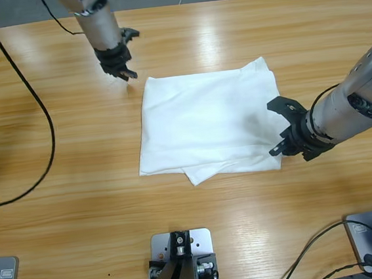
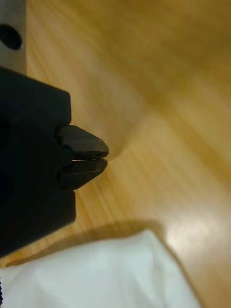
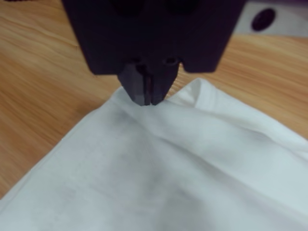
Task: Fold clothes
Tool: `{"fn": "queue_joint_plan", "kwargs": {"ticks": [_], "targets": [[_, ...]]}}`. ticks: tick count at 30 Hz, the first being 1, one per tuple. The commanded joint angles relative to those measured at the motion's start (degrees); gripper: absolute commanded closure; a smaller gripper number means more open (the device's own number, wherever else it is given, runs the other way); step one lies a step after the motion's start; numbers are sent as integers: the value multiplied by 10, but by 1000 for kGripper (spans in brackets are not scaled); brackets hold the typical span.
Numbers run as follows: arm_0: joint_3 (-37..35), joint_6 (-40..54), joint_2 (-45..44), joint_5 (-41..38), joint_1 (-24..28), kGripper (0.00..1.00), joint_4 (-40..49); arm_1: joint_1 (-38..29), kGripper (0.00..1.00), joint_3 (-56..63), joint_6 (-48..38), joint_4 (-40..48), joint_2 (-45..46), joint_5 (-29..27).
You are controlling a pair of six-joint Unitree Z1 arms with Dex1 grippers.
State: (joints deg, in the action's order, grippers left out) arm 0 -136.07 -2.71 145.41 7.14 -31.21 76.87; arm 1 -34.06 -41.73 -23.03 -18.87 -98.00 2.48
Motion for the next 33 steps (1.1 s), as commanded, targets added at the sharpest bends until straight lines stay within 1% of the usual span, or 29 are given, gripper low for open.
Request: {"fn": "queue_joint_plan", "kwargs": {"ticks": [1,4,8,10,14,23,28,33], "targets": [[-58,113,-42,-180,-47,1000,-1,-5,1000,16,-7,-6,4,-4],[-48,137,-14,-193,-69,1000,0,-5,1000,15,-7,-6,6,-4],[-43,143,28,-194,-73,1000,2,-5,1000,15,-7,-6,7,-5],[-53,142,43,-175,-73,1000,2,-5,1000,15,-7,-5,7,-5],[-76,139,74,-96,-76,1000,10,-5,1000,14,-6,-3,7,-8],[-96,115,99,-63,-83,1000,35,-5,1000,7,-6,9,-8,-9],[-108,82,110,-20,-69,1000,56,-5,1000,20,-11,-3,0,-7],[-134,67,119,-9,-55,1000,62,-5,1000,45,-31,-3,-3,-3]]}}
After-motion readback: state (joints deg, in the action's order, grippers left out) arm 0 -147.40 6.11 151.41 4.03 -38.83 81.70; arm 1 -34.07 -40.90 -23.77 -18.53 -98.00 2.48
